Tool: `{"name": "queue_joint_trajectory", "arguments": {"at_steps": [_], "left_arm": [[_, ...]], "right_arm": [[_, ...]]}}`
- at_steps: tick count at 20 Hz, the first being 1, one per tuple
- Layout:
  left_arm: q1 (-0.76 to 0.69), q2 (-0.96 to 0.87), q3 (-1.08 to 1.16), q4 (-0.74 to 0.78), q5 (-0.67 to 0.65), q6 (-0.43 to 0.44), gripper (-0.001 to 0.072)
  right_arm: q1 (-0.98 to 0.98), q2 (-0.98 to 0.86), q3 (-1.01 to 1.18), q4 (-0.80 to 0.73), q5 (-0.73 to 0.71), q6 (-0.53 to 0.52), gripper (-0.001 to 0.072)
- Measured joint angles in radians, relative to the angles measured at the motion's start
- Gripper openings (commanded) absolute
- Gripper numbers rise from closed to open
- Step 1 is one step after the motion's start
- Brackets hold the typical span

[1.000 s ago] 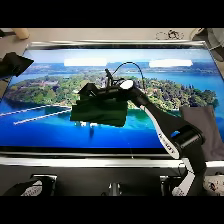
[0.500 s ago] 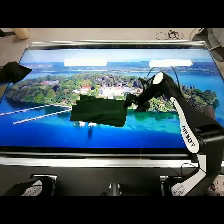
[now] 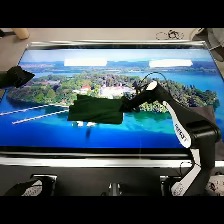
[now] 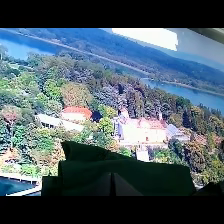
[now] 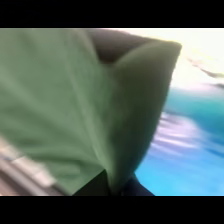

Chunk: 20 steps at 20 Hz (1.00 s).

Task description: Fold the shirts.

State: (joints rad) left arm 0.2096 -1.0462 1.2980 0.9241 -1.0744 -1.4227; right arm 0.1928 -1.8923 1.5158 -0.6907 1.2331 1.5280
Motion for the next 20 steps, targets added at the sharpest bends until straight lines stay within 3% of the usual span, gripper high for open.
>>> {"name": "queue_joint_trajectory", "arguments": {"at_steps": [4, 14, 20], "left_arm": [[0.000, 0.000, -0.001, 0.000, 0.000, 0.000, 0.0031], [0.000, 0.000, -0.002, 0.001, 0.001, 0.032, 0.0031], [0.000, 0.000, -0.002, 0.001, 0.001, 0.039, 0.0031]], "right_arm": [[-0.174, 0.128, 0.080, 0.050, 0.062, -0.042, 0.0019], [-0.861, 0.402, 0.121, -0.144, 0.200, 0.088, 0.0020], [-1.059, 0.443, 0.122, -0.171, 0.273, 0.140, 0.0021]]}}
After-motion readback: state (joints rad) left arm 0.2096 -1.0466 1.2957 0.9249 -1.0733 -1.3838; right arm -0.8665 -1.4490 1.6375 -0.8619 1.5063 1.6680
